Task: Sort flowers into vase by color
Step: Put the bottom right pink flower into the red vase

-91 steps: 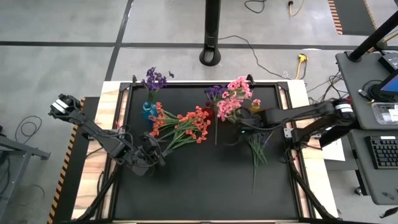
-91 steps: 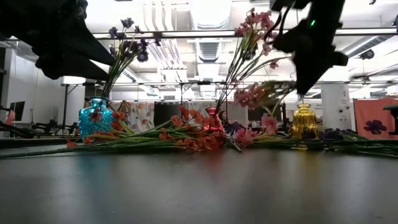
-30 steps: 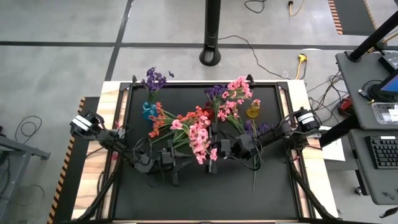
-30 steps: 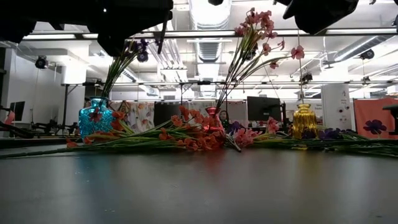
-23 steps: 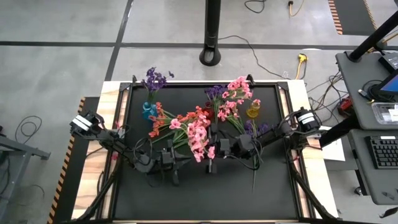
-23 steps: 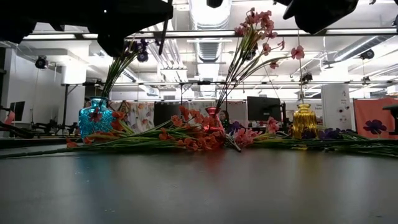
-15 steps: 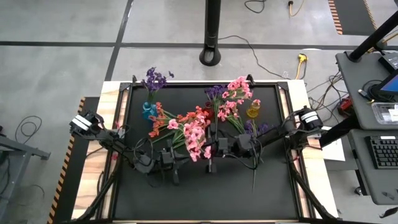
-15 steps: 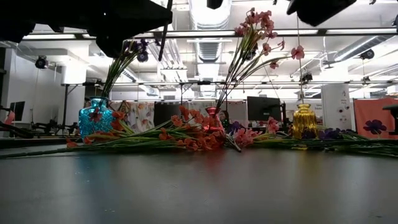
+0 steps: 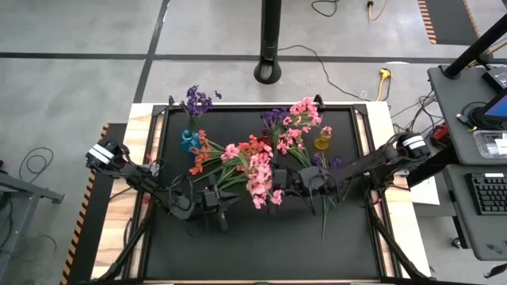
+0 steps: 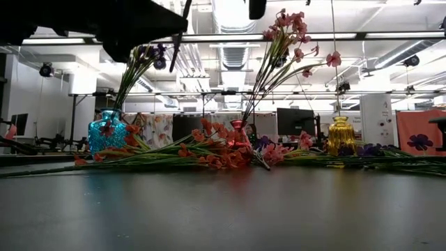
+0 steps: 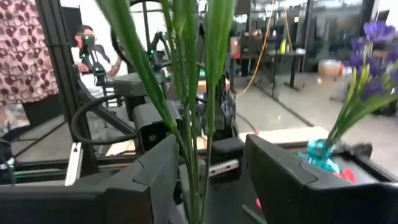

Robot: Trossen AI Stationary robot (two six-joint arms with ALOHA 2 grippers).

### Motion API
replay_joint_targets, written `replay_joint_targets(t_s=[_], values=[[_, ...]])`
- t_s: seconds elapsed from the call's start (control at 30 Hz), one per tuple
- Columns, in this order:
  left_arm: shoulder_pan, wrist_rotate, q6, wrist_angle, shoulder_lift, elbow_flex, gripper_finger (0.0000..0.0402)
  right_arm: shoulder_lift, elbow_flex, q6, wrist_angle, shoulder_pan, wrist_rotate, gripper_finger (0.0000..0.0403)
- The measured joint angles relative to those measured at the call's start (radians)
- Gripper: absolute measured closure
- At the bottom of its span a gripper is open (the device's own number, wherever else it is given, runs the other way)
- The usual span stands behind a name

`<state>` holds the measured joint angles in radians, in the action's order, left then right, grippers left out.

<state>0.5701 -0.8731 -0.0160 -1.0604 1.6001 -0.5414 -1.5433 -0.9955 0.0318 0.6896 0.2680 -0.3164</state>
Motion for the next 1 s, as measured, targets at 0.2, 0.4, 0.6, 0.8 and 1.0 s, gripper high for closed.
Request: replay_joint_targets(t_s=[0.2,0.4,0.6,0.8,1.0], values=[[-0.001,-0.008,-0.005,0.01,0.0,0.001,0.04,0.031,0.0,0.022,-0.065,0.0,0.0,0.0234],[-0.002,-0.008,-0.007,0.01,0.0,0.001,0.04,0.013,0.0,0.02,-0.064,-0.003,0.001,0.0259],[-0.024,-0.032,0.009,0.01,0.0,0.001,0.04,-0.011,-0.012,0.019,-0.057,-0.014,0.001,0.0268],[-0.035,-0.035,0.011,0.029,0.001,0.0,0.04,-0.027,-0.044,-0.006,-0.069,-0.018,-0.032,0.0273],[-0.036,-0.036,0.008,0.031,0.001,0.0,0.0394,-0.023,-0.066,-0.008,-0.131,-0.018,-0.058,0.0332]])
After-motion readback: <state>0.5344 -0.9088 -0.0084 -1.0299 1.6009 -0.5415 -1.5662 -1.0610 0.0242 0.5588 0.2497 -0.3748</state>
